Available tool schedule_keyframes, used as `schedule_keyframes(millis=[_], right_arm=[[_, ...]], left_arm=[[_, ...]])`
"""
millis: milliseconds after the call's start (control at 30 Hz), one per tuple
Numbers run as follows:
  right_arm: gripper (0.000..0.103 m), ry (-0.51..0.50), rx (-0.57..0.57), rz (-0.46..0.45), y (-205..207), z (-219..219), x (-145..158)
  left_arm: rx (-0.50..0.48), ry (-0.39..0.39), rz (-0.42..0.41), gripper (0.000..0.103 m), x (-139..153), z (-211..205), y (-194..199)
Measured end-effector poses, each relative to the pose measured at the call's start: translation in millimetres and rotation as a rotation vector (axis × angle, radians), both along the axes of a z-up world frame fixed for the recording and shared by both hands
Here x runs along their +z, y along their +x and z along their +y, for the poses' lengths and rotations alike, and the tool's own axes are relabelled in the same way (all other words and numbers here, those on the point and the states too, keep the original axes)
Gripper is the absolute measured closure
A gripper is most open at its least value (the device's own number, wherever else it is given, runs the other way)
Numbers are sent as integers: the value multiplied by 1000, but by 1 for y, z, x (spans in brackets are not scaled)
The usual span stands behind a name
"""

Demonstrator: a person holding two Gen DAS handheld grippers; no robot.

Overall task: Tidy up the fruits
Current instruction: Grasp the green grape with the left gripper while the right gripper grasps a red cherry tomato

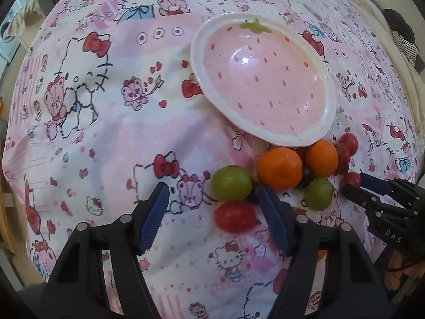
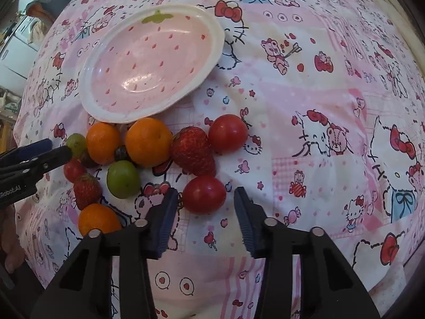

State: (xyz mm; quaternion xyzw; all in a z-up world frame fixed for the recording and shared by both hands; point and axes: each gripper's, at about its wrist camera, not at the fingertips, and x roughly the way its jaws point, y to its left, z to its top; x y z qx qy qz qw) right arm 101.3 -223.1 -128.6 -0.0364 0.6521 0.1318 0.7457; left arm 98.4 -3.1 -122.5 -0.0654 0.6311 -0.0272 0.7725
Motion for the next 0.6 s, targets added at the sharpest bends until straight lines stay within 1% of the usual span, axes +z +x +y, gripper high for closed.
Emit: schedule_keyframes(millis=[133,167,200,233,433,500,533,567,600], right_arm=[[66,11,-3,-3,1,1,1],[66,15,-5,-3,1,1,1],[66,18,-8,-3,2,1,2],[66,23,-13,-3,3,0,2],[66,44,-28,-17,-3,-13,9],[66,49,-30,-26,-5,-12,9],[66,52,-31,-30,-4,-12,10],[66,55,-33,-33,-4,-12,11],[66,57,-35,-36,-4,-13,11]], left_arm=[[7,-3,9,36,-5,-2,6],[12,-5,13,37,-7,-1,6],[19,-10,17,42,-9,-1,7],[24,-17,21,43,-10,0,7],[61,-37,18,44,-14,2,11],[77,-44,20,53,-13,6,9],[81,-77,28,57,-13,9,7],[82,-102,33,66,-12,10,7],[82,-116,35,71,-10,13,5]])
